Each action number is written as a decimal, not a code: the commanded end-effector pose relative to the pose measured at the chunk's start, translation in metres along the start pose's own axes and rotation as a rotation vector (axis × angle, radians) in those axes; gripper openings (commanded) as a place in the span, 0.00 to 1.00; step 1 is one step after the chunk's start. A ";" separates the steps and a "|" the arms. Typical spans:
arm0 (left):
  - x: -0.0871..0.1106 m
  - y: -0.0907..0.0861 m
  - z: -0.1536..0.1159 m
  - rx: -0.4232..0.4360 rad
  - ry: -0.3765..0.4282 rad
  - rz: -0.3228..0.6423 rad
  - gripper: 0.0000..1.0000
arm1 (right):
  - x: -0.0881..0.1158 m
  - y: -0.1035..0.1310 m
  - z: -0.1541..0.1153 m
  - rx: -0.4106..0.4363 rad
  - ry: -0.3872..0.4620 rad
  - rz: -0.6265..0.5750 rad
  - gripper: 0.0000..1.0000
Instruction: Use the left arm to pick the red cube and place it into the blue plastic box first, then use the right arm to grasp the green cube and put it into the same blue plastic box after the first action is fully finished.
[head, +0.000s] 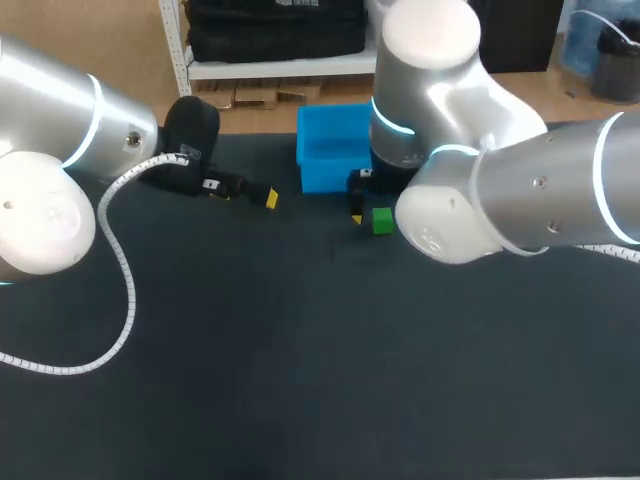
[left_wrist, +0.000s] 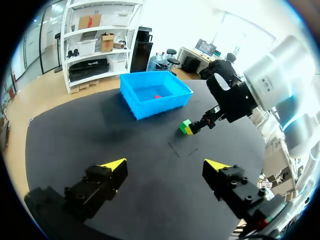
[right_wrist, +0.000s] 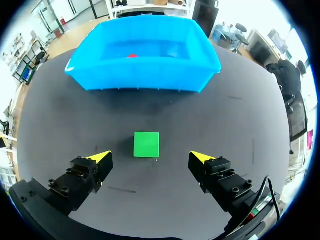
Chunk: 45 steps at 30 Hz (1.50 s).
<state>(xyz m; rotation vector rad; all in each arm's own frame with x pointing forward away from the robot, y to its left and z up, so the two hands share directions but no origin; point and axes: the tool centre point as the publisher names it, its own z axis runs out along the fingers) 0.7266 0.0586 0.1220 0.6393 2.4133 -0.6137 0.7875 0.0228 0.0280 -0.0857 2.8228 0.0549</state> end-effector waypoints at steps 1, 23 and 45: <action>0.001 0.001 0.000 0.006 -0.005 0.002 1.00 | -0.002 0.001 0.007 -0.008 0.000 0.004 1.00; 0.001 0.001 0.000 0.006 -0.005 0.002 1.00 | -0.017 0.002 0.029 0.002 -0.011 -0.031 1.00; 0.001 0.001 0.000 0.006 -0.005 0.002 1.00 | -0.019 0.001 0.038 0.011 0.002 -0.035 0.38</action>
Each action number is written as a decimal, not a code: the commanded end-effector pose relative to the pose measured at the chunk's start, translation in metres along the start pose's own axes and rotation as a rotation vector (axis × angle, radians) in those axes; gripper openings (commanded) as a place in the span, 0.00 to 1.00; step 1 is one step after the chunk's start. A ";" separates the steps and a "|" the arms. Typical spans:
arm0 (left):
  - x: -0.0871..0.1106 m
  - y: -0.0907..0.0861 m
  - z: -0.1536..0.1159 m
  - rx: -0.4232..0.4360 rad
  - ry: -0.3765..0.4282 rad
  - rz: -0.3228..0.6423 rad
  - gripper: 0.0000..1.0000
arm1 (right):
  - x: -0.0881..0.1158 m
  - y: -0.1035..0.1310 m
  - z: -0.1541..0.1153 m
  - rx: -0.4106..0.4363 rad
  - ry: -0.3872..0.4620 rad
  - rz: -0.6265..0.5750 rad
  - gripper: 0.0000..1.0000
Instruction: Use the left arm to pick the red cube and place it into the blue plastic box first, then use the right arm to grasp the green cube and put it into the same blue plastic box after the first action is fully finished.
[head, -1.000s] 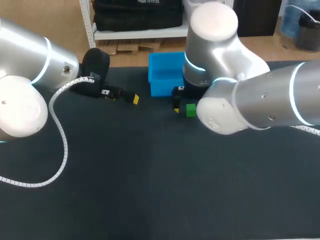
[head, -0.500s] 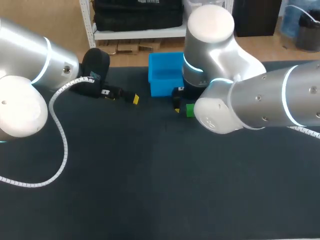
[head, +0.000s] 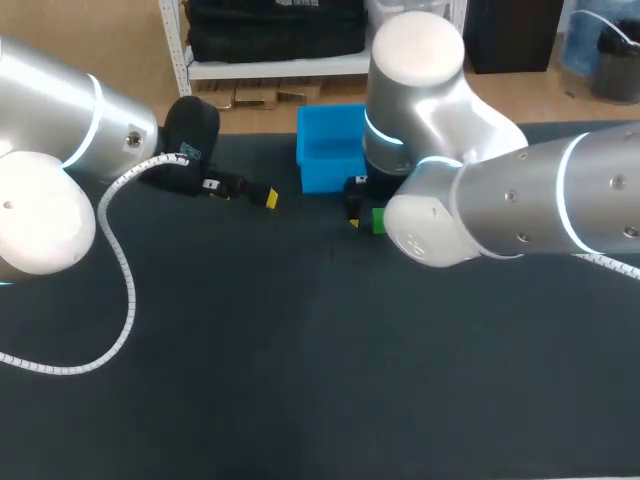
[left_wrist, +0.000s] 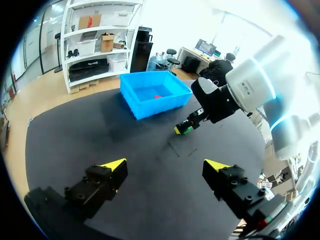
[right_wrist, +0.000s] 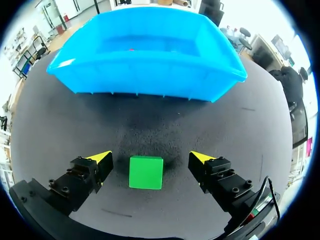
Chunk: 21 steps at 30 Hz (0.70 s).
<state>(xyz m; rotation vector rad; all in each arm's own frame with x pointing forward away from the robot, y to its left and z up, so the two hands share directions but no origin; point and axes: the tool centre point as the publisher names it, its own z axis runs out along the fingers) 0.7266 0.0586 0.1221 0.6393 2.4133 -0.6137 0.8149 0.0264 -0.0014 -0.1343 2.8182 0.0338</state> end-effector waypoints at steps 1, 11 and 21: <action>0.001 0.001 0.000 0.006 -0.005 0.002 1.00 | -0.002 0.000 0.002 0.002 0.003 0.002 0.19; 0.001 0.001 0.000 0.006 -0.005 0.002 1.00 | 0.001 -0.003 0.002 0.005 0.002 0.004 0.00; 0.001 0.001 0.000 0.006 -0.005 0.002 1.00 | -0.003 -0.008 -0.008 0.005 -0.013 0.013 0.00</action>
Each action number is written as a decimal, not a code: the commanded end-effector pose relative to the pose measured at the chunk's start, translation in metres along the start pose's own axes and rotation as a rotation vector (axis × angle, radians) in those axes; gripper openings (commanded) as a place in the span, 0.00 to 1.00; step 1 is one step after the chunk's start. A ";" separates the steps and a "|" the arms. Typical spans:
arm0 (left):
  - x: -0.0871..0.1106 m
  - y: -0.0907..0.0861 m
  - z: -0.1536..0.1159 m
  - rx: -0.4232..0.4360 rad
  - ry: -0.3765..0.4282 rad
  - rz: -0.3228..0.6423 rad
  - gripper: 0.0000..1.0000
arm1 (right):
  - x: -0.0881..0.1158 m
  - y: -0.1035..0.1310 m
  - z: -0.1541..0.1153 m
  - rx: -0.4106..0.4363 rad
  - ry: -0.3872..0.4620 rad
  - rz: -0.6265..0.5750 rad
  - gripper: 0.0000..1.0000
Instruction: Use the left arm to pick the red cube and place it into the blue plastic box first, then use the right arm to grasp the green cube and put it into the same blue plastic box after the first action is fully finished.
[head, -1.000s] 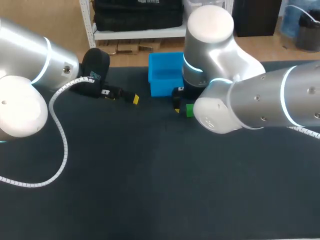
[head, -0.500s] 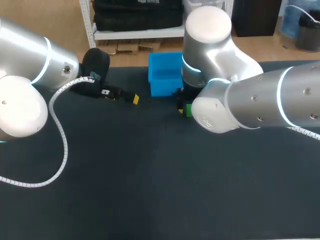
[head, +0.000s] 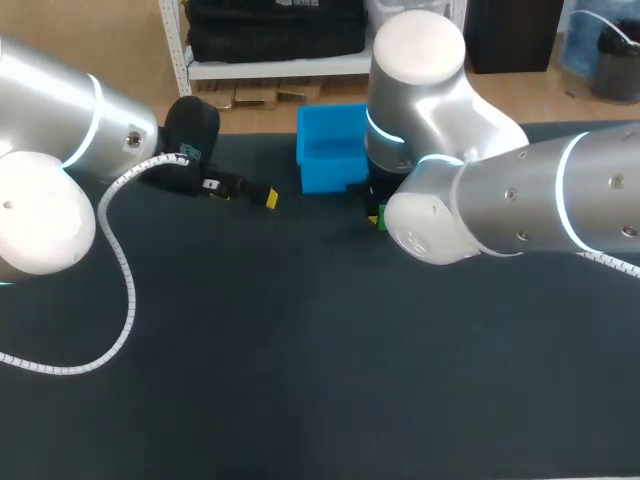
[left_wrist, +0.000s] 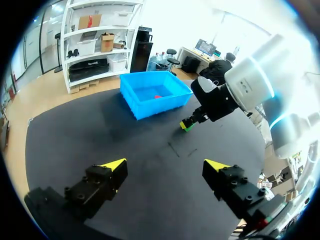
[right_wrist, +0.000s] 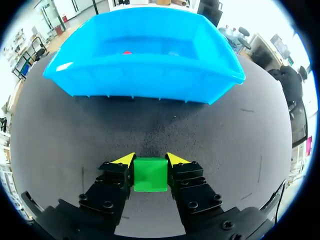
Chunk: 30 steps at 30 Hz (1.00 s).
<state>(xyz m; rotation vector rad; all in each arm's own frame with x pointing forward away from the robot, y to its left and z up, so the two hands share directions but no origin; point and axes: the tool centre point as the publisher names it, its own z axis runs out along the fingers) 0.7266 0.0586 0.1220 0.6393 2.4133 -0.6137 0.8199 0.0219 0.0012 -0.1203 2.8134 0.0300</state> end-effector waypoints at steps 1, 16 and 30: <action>0.001 0.001 0.000 0.006 -0.005 0.002 1.00 | 0.001 -0.004 -0.009 0.002 -0.009 0.005 0.00; 0.001 0.001 0.000 0.006 -0.005 0.002 1.00 | -0.013 -0.013 -0.091 -0.036 -0.069 0.034 0.00; 0.001 0.001 0.000 0.006 -0.005 0.002 1.00 | -0.017 -0.017 -0.137 -0.089 -0.114 0.041 0.00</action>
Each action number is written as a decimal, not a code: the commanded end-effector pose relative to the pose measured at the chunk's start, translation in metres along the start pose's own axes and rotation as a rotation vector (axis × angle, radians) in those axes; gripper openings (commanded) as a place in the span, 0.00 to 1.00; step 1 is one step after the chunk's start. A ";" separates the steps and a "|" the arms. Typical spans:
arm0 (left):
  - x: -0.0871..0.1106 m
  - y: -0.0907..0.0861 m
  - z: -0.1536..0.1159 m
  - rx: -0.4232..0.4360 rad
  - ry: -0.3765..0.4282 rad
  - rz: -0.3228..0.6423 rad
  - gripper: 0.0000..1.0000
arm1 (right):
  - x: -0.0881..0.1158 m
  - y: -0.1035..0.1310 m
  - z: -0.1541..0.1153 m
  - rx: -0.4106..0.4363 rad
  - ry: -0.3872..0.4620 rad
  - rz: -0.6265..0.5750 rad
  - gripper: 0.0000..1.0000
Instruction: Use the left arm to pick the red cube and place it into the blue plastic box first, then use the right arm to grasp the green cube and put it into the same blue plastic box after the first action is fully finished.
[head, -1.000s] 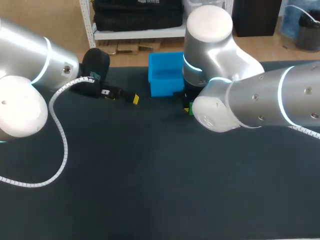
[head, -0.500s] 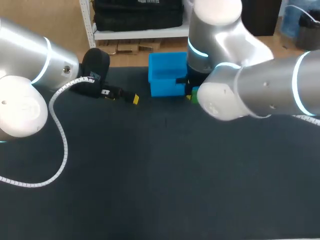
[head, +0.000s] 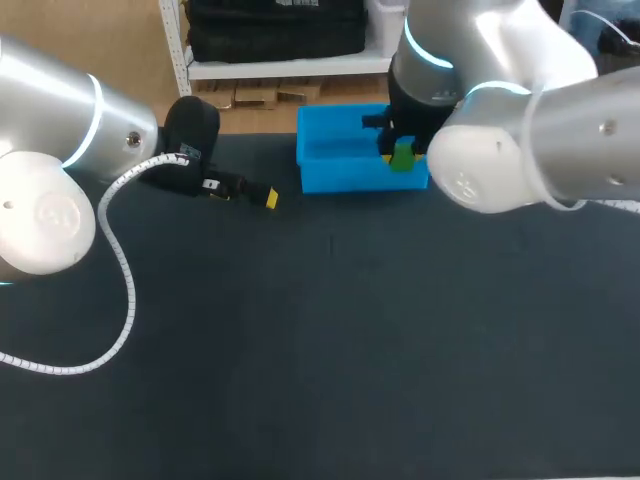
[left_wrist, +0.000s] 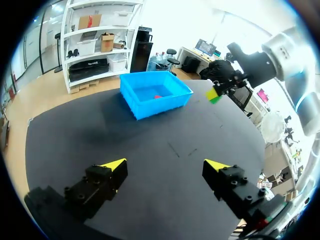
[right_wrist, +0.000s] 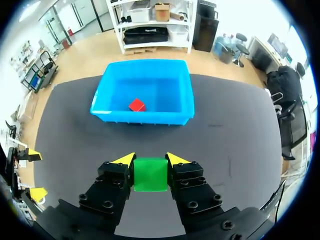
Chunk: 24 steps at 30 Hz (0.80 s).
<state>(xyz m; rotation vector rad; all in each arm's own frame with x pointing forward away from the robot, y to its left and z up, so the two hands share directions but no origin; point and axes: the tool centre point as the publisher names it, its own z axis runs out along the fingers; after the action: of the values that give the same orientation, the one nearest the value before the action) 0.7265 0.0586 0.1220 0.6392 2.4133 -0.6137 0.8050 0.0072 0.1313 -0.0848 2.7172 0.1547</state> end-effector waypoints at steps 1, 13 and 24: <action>0.001 0.001 0.000 0.006 -0.005 0.002 1.00 | 0.009 -0.005 -0.010 -0.012 -0.020 0.007 0.00; 0.001 0.001 0.000 0.006 -0.005 0.002 1.00 | 0.003 0.004 -0.049 -0.117 -0.196 0.004 0.00; 0.001 0.001 0.000 0.006 -0.005 0.002 1.00 | 0.007 0.006 -0.063 -0.151 -0.301 -0.009 0.00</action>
<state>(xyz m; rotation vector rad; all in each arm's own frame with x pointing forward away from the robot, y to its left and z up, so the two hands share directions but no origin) 0.7265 0.0585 0.1220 0.6393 2.4133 -0.6137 0.7814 0.0093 0.1893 -0.1335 2.5193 0.3414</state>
